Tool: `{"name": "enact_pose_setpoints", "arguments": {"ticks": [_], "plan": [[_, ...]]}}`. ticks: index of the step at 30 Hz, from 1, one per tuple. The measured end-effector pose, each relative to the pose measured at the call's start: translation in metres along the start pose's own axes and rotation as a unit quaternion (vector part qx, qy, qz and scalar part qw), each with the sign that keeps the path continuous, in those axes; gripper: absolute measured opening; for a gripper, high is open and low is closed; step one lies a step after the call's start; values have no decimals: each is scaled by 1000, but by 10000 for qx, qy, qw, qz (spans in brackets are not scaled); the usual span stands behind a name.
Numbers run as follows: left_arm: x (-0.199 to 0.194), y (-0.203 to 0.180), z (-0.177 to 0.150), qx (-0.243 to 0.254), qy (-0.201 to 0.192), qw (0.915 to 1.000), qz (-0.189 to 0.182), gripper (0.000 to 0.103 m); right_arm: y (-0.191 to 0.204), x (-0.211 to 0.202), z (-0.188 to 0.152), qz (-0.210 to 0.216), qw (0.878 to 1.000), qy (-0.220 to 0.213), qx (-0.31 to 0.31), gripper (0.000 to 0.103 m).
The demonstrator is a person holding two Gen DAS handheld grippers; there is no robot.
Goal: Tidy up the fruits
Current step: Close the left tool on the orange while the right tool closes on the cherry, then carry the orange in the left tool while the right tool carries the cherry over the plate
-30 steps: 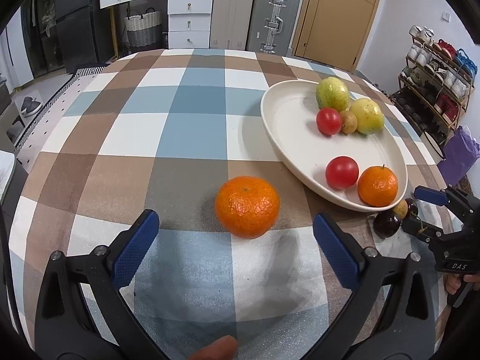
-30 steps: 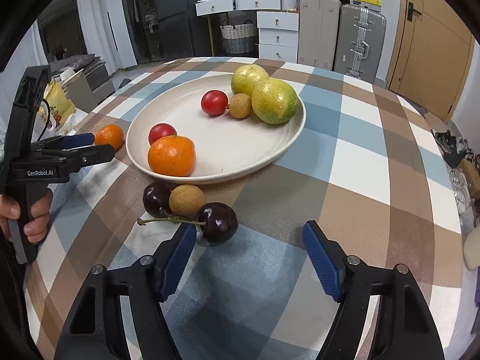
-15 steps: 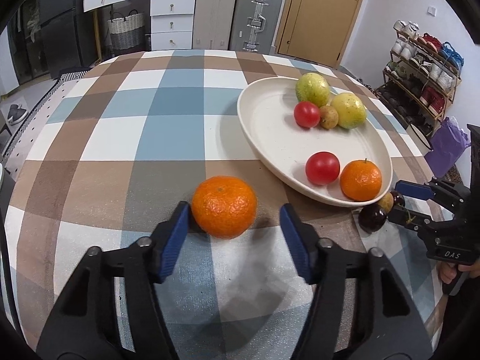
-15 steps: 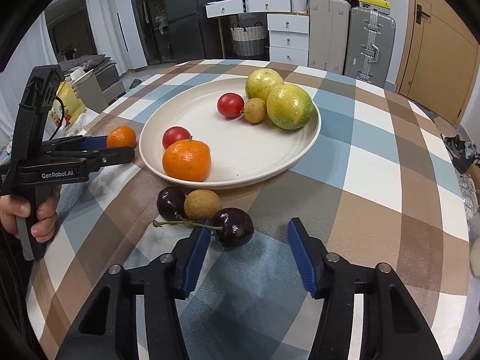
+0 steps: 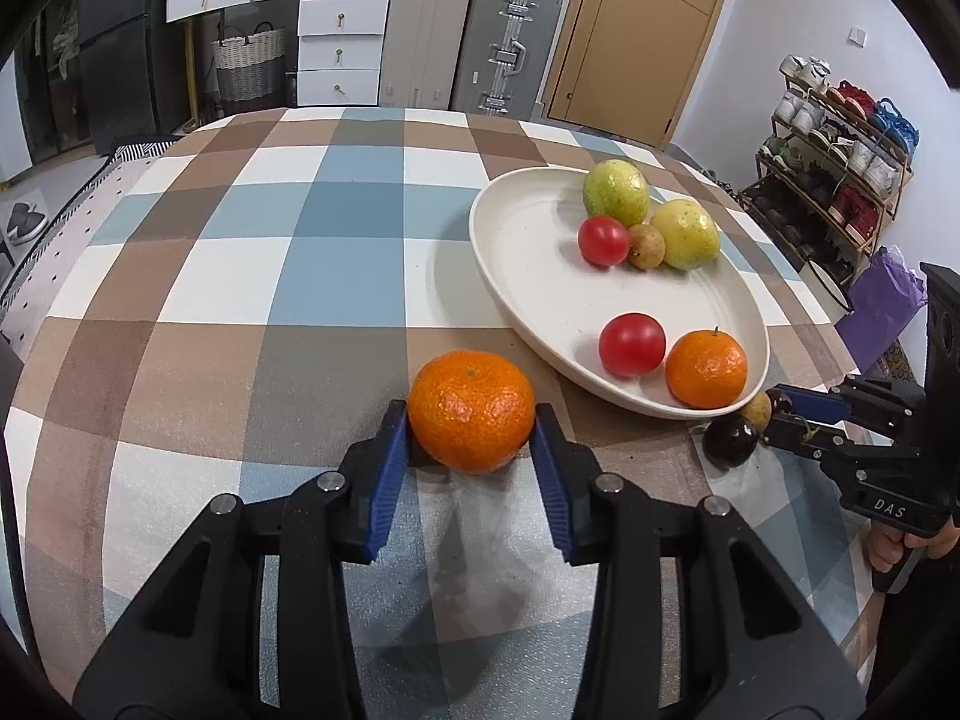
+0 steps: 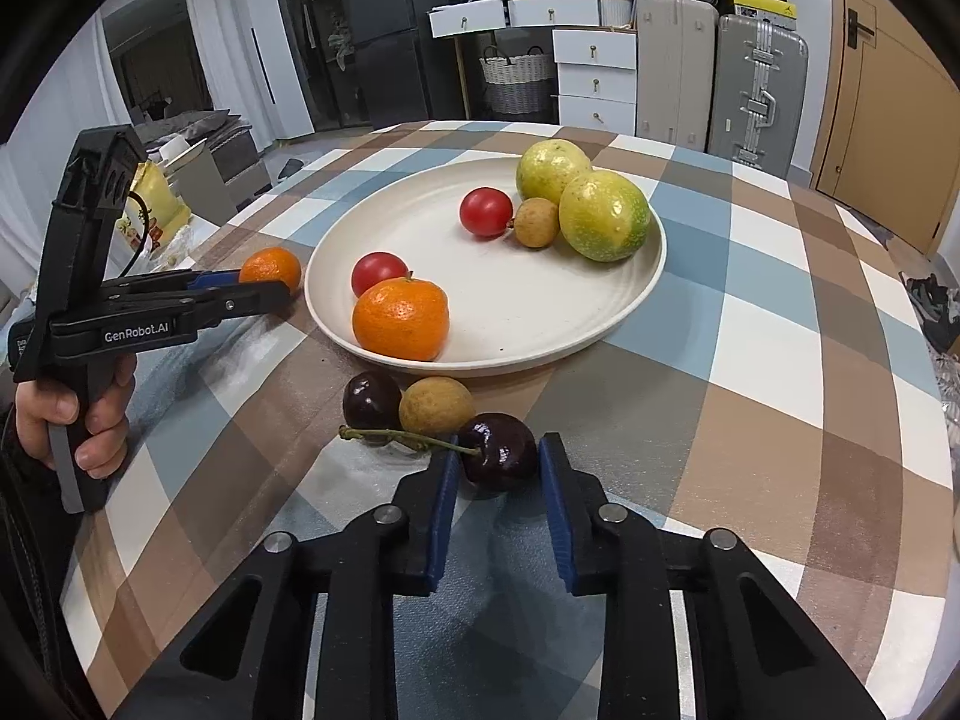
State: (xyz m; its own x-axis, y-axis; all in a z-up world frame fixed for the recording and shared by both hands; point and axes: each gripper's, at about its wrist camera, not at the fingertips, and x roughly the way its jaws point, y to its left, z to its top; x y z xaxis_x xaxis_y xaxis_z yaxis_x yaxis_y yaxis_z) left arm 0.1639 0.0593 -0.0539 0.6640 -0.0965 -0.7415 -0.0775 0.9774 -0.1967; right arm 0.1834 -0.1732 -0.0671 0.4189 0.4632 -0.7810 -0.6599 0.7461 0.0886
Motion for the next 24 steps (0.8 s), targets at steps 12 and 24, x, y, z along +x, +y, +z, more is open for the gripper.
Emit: {"name": "enact_pose_setpoints", "arguments": {"ticks": [12, 24], "plan": [[-9, -6, -2, 92, -185, 9997, -105, 37, -4, -12, 1, 53, 9997, -226, 56, 27], [-24, -20, 0, 254, -422, 9980, -406, 37, -4, -25, 5, 223, 9984, -499, 124, 27]]}}
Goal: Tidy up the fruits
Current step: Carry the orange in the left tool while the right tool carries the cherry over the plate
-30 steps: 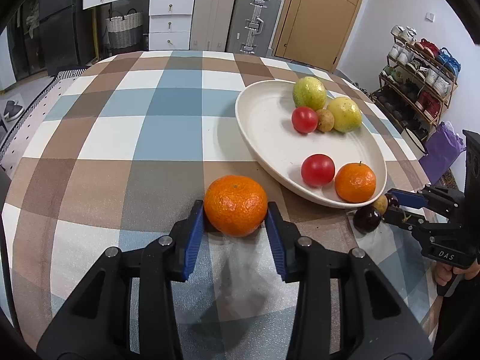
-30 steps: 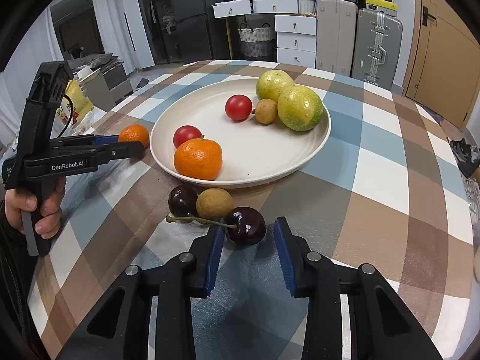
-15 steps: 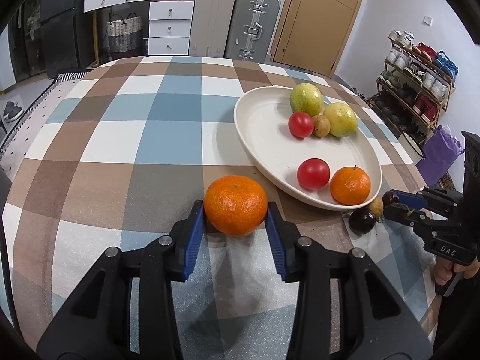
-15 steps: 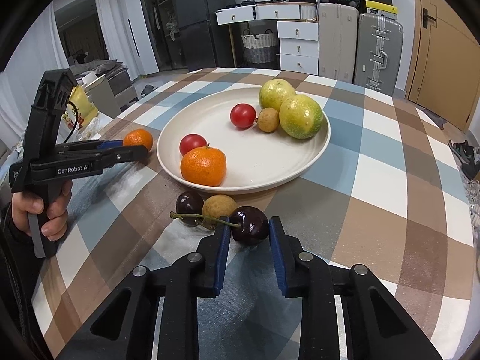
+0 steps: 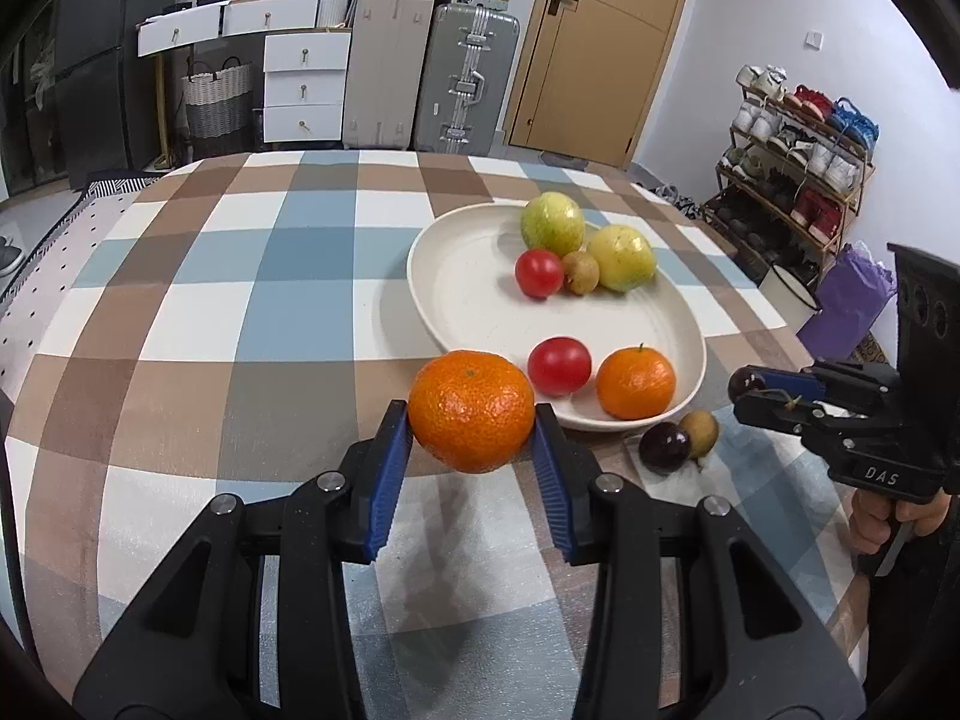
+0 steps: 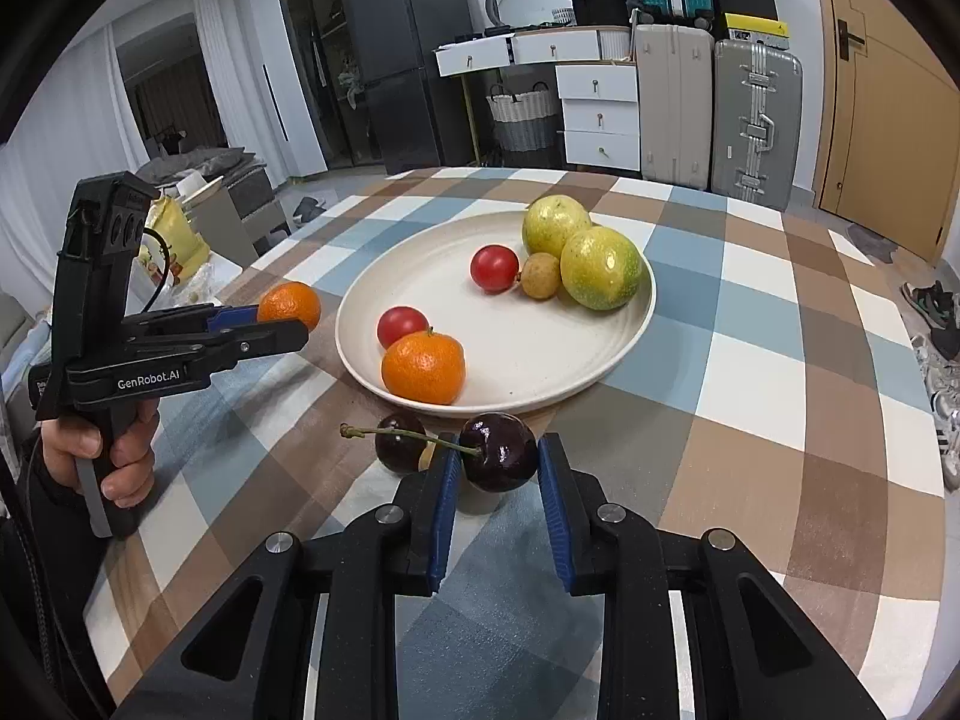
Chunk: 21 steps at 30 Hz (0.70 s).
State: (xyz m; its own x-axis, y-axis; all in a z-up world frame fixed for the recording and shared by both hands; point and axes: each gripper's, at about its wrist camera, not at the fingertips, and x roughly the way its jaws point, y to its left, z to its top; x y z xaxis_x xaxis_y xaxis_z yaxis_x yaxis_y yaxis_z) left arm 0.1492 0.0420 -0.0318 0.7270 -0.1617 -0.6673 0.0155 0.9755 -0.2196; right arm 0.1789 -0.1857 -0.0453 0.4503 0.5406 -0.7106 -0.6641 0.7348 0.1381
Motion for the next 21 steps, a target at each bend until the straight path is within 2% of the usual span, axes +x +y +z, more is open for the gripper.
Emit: {"name": "enact_pose_setpoints", "arguments": {"ticks": [13, 21], "plan": [[-18, -9, 21, -48, -259, 9997, -16, 37, 1, -15, 15, 1, 9989, -430, 171, 27], [-16, -20, 34, 79, -344, 9994, -49, 37, 5, -18, 25, -87, 9986, -499, 162, 27]]}}
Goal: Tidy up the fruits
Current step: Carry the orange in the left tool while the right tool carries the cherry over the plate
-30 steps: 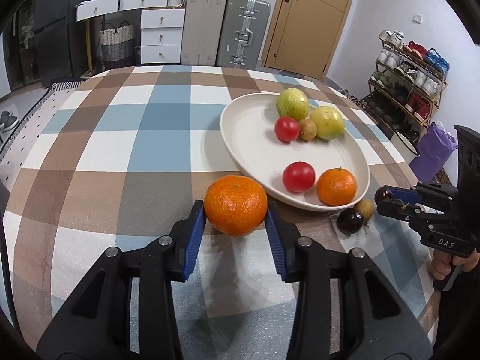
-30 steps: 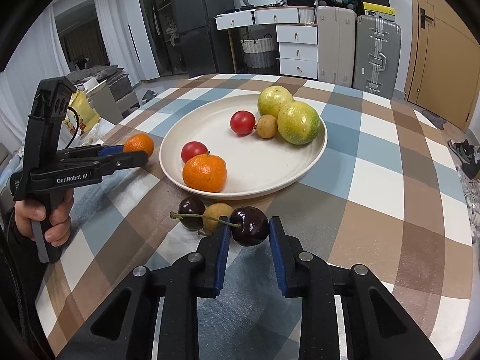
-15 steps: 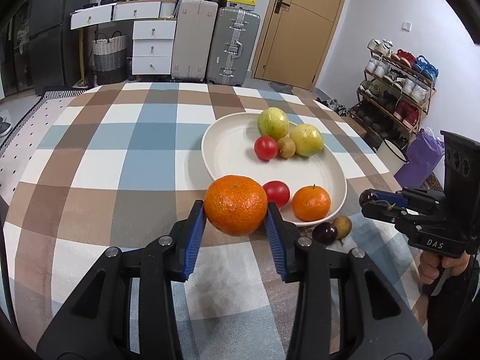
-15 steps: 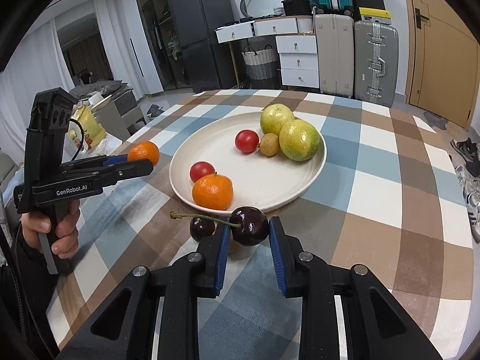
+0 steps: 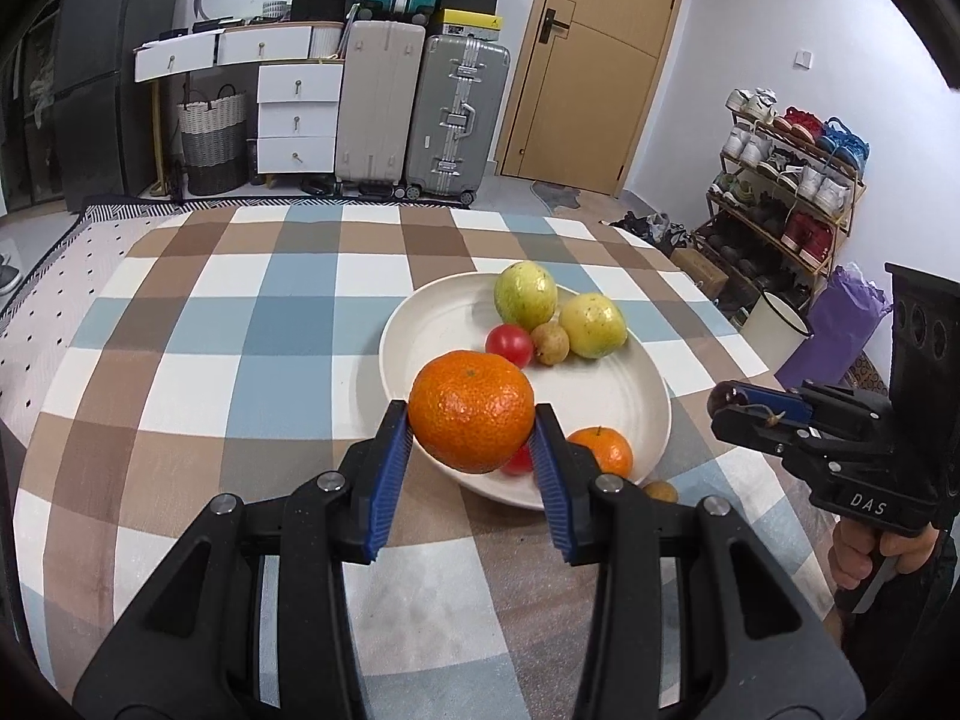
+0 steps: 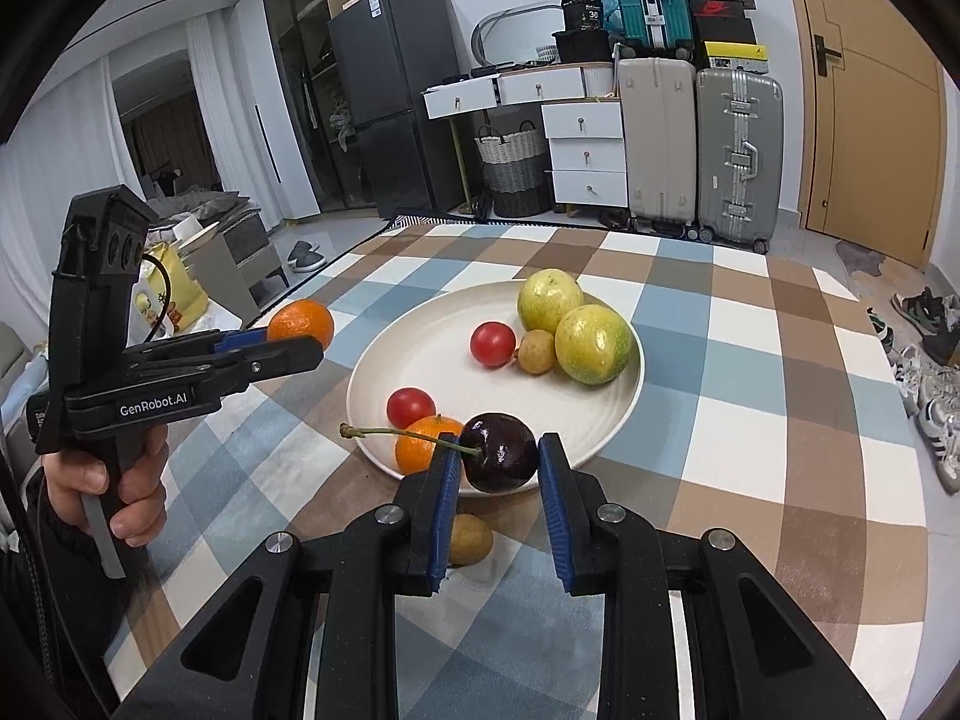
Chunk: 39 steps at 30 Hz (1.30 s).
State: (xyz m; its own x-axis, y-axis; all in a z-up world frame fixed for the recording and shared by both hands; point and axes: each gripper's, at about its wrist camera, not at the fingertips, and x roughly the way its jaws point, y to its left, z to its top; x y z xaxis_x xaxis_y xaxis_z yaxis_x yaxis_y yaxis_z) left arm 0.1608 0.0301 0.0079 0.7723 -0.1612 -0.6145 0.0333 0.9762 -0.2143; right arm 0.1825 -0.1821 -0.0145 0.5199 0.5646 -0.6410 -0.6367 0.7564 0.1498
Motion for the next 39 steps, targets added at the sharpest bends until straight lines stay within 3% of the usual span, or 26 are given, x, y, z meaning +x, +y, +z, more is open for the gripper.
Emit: {"name": "enact_pose_setpoints", "arguments": {"ticks": [17, 39], "plan": [[25, -17, 25, 229, -14, 9997, -34, 37, 2, 12, 28, -52, 9999, -120, 49, 27], [61, -15, 16, 312, 99, 9992, 236, 37, -15, 49, 19, -128, 9982, 67, 574, 27]]}}
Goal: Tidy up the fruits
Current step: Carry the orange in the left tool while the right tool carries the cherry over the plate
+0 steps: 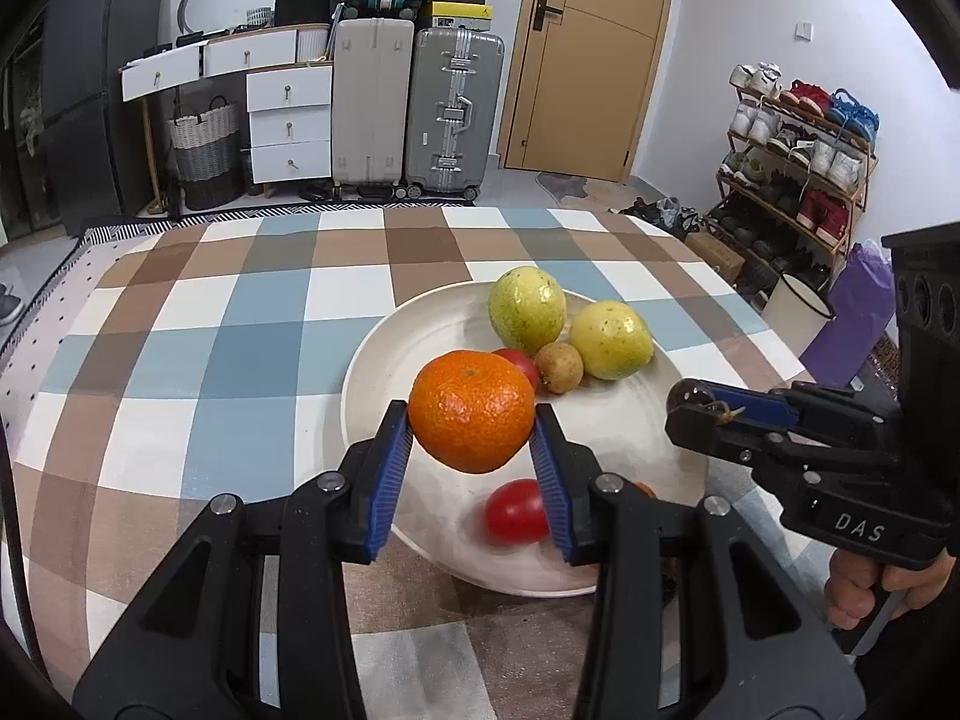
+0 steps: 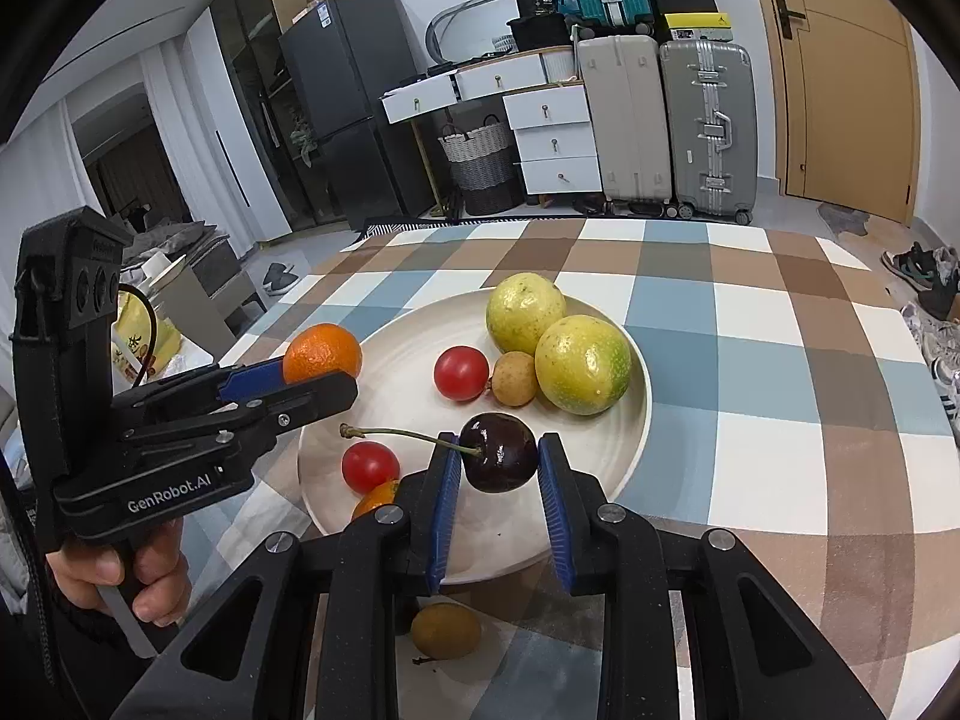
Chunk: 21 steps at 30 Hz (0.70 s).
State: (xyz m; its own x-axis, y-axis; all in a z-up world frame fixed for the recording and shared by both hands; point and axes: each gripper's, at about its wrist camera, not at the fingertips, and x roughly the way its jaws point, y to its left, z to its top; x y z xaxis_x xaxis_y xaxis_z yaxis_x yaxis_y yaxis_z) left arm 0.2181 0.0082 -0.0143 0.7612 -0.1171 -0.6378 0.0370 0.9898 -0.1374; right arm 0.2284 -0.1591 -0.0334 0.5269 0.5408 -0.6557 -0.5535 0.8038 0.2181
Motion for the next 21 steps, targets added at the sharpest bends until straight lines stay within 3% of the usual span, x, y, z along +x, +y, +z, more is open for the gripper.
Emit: {"name": "enact_pose_setpoints", "arguments": {"ticks": [21], "plan": [[12, 2, -7, 31, 200, 9998, 56, 37, -6, 13, -4, -331, 9991, 198, 183, 28]]}}
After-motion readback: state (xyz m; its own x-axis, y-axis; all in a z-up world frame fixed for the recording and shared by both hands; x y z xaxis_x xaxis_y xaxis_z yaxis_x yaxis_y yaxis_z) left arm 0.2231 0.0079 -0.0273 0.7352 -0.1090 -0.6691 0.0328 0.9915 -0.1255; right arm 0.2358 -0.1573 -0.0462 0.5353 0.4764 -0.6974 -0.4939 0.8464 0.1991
